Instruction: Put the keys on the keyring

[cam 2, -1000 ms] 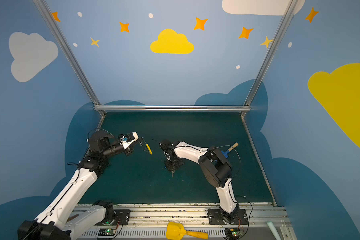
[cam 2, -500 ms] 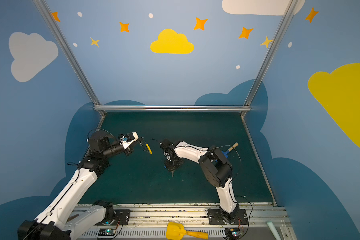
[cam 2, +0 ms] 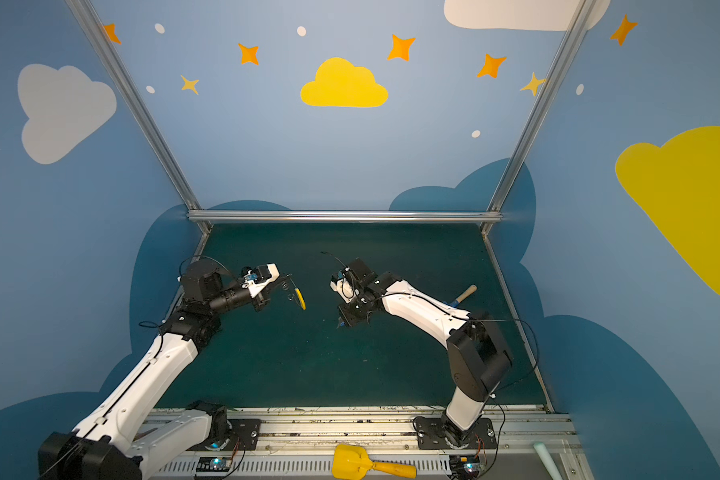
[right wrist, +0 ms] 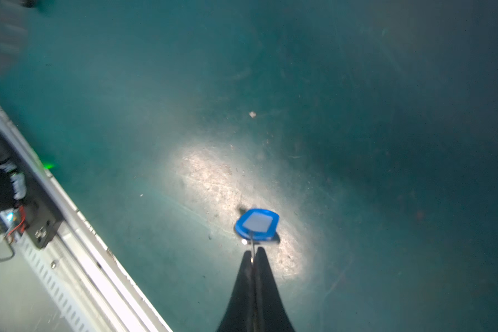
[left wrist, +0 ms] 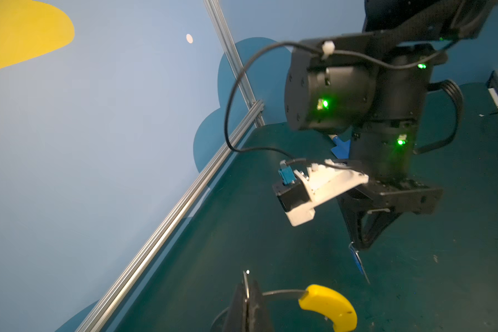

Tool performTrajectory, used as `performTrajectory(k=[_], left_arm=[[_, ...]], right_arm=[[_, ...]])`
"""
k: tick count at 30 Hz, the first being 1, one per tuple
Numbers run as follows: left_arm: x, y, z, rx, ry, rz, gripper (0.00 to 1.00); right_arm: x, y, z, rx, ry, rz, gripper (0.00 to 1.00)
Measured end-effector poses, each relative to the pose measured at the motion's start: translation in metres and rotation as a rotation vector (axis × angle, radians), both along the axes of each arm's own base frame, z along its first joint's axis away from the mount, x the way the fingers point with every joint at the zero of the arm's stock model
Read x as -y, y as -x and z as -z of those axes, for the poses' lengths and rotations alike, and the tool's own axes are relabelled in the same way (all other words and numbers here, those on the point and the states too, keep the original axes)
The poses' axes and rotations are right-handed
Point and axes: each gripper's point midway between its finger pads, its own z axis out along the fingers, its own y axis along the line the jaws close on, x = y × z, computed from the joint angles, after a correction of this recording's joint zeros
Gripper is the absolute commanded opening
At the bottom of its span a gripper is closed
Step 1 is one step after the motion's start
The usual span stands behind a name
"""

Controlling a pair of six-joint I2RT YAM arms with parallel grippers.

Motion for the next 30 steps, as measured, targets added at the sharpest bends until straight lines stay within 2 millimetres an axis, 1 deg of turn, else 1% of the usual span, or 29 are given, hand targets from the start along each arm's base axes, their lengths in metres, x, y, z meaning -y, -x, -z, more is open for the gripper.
performTrajectory(k=[3,6,13,16,22,25,30], left_arm=[[0.011,0.001,0.001,-0.009,-0.001,0.037,0.04],[0.021,0.003,0.0,-0.014,0.0,0.072,0.04],[0.048,0.004,-0.002,-0.029,-0.001,0.159,0.04],[0.058,0.004,-0.003,-0.029,-0.004,0.194,0.04],[0.073,0.003,-0.009,-0.026,-0.005,0.262,0.04],[0.081,0.003,-0.012,-0.015,-0.007,0.292,0.04],[0.099,0.011,-0.014,-0.006,-0.02,0.352,0.04]], right_arm=[[0.007,0.002,-0.015,0.034,-0.057,-0.056,0.0],[0.015,0.003,-0.034,0.085,-0.12,-0.109,0.0],[0.026,0.006,-0.095,0.262,-0.279,-0.249,0.0],[0.027,0.012,-0.115,0.308,-0.338,-0.305,0.0],[0.029,0.025,-0.139,0.332,-0.427,-0.393,0.0],[0.03,0.026,-0.15,0.335,-0.457,-0.408,0.0],[0.03,0.029,-0.163,0.337,-0.512,-0.433,0.0]])
